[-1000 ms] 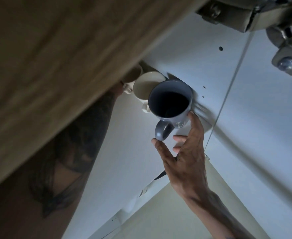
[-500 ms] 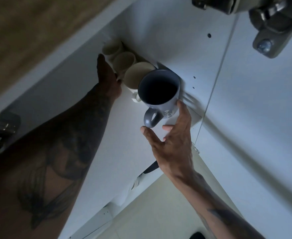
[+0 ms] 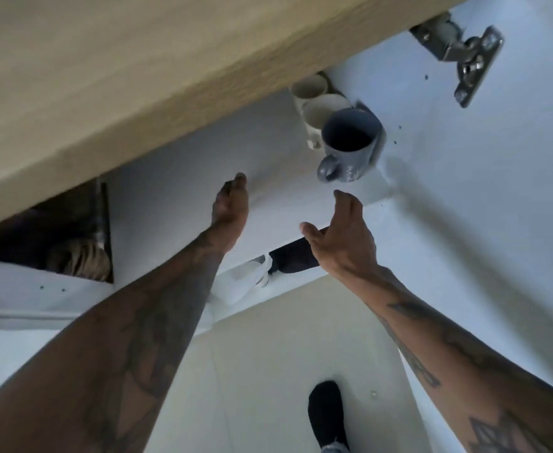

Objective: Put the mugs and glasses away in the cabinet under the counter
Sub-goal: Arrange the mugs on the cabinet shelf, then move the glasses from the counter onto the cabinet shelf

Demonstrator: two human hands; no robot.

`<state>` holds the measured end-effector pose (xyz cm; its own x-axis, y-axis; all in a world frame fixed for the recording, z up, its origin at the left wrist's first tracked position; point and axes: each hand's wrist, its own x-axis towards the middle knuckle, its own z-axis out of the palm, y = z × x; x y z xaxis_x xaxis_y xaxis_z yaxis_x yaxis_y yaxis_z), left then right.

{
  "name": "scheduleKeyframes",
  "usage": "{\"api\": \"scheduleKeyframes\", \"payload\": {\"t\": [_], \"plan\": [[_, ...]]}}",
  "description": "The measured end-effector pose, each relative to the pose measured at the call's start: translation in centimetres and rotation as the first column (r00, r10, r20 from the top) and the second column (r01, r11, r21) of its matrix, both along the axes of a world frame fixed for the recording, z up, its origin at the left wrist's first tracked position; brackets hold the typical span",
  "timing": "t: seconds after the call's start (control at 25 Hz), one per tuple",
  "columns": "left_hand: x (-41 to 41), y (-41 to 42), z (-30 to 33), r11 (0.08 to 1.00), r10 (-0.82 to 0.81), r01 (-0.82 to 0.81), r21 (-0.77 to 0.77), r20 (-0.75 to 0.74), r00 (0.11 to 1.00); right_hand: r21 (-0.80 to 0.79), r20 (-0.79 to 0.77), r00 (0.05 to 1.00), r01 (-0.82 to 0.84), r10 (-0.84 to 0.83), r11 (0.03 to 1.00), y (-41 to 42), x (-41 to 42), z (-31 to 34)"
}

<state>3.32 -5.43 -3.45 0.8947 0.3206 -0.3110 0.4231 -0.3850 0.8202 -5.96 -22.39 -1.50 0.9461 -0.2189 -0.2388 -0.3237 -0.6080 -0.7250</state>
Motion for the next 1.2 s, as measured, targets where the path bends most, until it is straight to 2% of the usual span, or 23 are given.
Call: {"api": "scheduleKeyframes", "payload": {"t": [0.12, 0.36, 0.52, 0.68, 0.76, 0.84, 1.0, 1.08, 1.2], "plan": [[-6.5, 3.4, 1.9, 0.974, -0.069, 0.057, 0.218, 0.048, 0.996, -0.141, 0.032, 0.978, -0.199, 0.206, 0.97, 1.5, -1.7, 2.3], [-17.3, 11.3, 9.5, 0.864, -0.305, 0.281, 0.418, -0.009, 0.952, -0.279, -0.034, 0.883, -0.458, 0.468, 0.844, 4.6, -5.2, 9.5], [-23.5, 15.5, 17.5, 0.752, -0.375, 0.314, 0.58, -0.016, 0.927, -0.349, -0.045, 0.786, -0.591, 0.617, 0.728, 6.7, -7.8, 17.9], [-26.7, 18.4, 27.3, 0.694, -0.464, 0.268, 0.668, 0.13, 0.876, -0.388, 0.009, 0.647, -0.7, 0.762, 0.599, 9.2, -9.7, 27.1], [-26.0, 20.0, 32.5, 0.669, -0.504, 0.247, 0.701, 0.183, 0.844, -0.421, 0.064, 0.611, -0.7, 0.789, 0.576, 10.7, -8.6, 31.5], [-24.0, 21.4, 36.8, 0.687, -0.494, 0.178, 0.704, 0.274, 0.825, -0.474, 0.14, 0.602, -0.656, 0.786, 0.587, 12.7, -6.6, 35.5], [-17.7, 22.7, 42.8, 0.806, -0.241, -0.061, 0.589, 0.421, 0.874, -0.506, 0.232, 0.672, -0.535, 0.704, 0.677, 17.8, -1.1, 41.8], [-15.0, 22.4, 42.9, 0.838, -0.152, -0.065, 0.541, 0.346, 0.926, -0.458, 0.206, 0.721, -0.527, 0.662, 0.716, 20.0, 0.9, 42.0], [-12.1, 22.1, 40.5, 0.862, -0.17, 0.052, 0.504, 0.191, 0.967, -0.413, 0.123, 0.759, -0.547, 0.64, 0.728, 22.1, 3.1, 39.7]]}}
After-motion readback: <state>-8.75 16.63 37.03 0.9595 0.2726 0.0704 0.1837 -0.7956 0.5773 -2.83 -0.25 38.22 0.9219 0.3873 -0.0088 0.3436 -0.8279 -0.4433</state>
